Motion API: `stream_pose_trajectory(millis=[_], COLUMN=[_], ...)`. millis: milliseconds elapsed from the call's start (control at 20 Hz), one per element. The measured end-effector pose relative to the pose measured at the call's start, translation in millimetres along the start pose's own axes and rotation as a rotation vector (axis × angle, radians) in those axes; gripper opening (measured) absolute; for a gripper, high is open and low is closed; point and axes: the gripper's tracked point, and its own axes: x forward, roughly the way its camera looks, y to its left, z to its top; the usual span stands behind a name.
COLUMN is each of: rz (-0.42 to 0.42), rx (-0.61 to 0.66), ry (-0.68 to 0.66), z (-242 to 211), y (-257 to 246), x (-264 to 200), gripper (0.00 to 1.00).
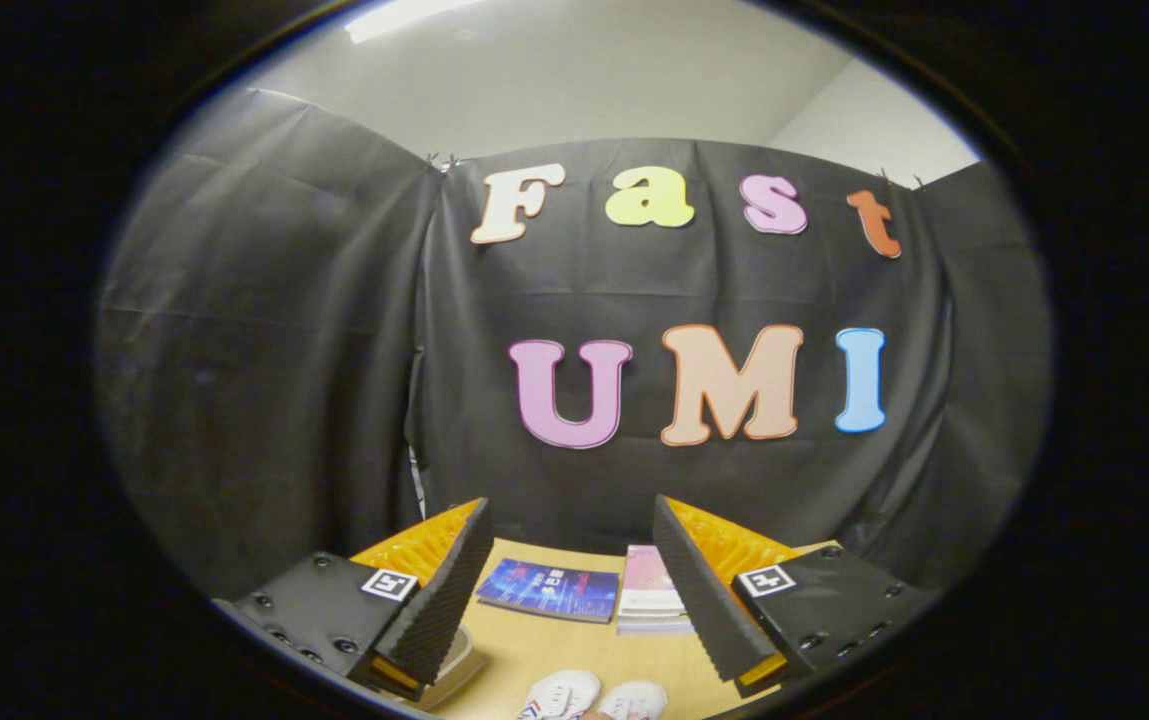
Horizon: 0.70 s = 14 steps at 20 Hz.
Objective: Open the storage box then place both shoes into the box .Put the left shoe in first, then the right shoe, with the right side of both shoes facing outward in a uniform manner.
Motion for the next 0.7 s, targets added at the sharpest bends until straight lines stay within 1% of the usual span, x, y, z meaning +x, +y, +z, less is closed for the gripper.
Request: stream_pose_trajectory(millis=[100, 300, 400, 600, 700], rz=[0.051, 0.161, 0.196, 0.281, 0.300], rx=[0.051, 0.209, 0.266, 0.476, 0.574], ry=[0.076, 0.241, 0.312, 0.495, 0.547], z=[-32.0, -100.5, -132.8, -201.5, -230.7], y=[14.2, 42.1, 51.7, 79.1, 90.4], x=[2.9, 1.0, 1.3, -3.5, -3.5], gripper=[1.00, 1.00, 0.99, 0.98, 0.98])
